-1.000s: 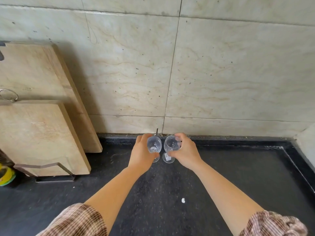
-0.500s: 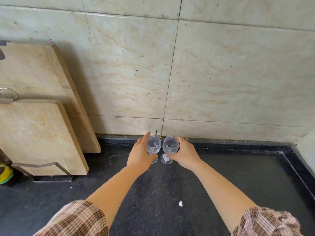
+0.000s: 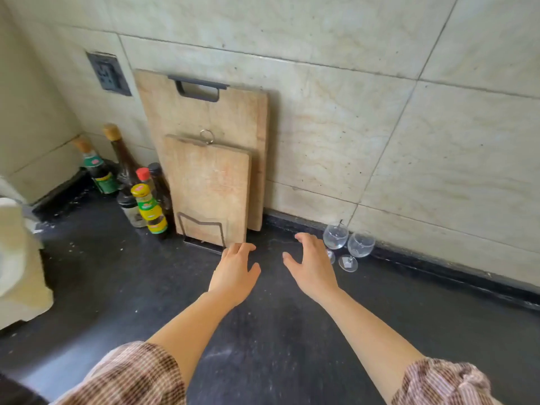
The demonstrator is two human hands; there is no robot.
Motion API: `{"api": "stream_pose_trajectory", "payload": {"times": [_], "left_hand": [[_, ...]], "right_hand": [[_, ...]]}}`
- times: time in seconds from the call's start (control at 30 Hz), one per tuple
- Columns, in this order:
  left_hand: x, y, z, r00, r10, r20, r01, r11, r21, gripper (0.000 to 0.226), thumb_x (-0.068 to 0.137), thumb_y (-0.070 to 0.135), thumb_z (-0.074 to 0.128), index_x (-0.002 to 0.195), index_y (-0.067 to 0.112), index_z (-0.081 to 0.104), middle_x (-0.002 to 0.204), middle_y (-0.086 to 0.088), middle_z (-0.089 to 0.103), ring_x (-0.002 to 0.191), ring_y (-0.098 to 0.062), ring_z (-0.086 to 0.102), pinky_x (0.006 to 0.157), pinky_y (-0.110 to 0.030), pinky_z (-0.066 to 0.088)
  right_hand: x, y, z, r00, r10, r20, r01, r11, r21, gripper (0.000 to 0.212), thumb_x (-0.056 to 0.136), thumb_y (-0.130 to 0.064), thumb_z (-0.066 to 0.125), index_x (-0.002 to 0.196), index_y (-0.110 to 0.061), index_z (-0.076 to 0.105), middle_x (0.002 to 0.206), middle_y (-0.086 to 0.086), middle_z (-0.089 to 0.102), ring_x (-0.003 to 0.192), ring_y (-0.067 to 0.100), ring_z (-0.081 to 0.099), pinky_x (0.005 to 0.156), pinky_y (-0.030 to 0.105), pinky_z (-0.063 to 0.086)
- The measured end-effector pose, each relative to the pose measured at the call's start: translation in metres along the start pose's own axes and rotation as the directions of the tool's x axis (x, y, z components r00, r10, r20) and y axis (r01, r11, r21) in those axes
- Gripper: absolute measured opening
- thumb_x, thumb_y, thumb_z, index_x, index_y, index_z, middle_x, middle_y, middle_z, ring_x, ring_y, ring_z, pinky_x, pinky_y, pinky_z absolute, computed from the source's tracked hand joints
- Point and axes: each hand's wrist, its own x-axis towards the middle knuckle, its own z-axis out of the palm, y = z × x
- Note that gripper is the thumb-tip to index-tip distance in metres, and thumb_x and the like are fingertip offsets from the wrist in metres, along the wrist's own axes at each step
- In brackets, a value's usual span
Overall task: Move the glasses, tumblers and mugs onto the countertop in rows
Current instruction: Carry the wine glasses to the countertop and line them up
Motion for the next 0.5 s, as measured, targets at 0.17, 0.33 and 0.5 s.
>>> {"api": "stream_pose_trajectory", "payload": {"times": [0.17,0.33,0.5], "left_hand": [[-0.088,-0.061,-0.072,0.984,-0.105,-0.145,0.116,0.991,0.073,0.042,0.093,0.031,0.047,0.134,0.022,0.043,0.139,0.003,0.044,0.130,-0.017,0.036,0.090,-0.032,0.048],[-0.210,-0.126,-0.145,0.924,-0.228,-0.307,0.263,0.961,0.079,0.043,0.093,0.029,0.048,0.134,0.018,0.044,0.137,-0.001,0.045,0.128,-0.020,0.036,0.095,-0.034,0.044],[-0.360,-0.188,-0.212,0.826,-0.297,-0.480,0.376,0.924,0.075,0.042,0.091,0.028,0.051,0.132,0.019,0.047,0.132,-0.004,0.049,0.126,-0.024,0.041,0.099,-0.037,0.041]], "right_hand": [[-0.054,-0.092,0.057,0.982,-0.110,0.157,0.097,0.991,0.087,0.050,0.090,-0.044,0.056,0.134,-0.025,0.042,0.130,-0.004,0.048,0.121,0.014,0.047,0.088,0.025,0.042],[-0.132,-0.193,0.106,0.909,-0.306,0.282,0.310,0.950,0.031,0.050,0.091,-0.040,0.057,0.134,-0.018,0.044,0.135,0.001,0.050,0.127,0.019,0.040,0.098,0.034,0.041],[-0.245,-0.297,0.150,0.791,-0.468,0.395,0.495,0.868,0.036,0.051,0.090,-0.039,0.054,0.134,-0.015,0.044,0.134,0.005,0.049,0.126,0.024,0.039,0.096,0.039,0.040]]}}
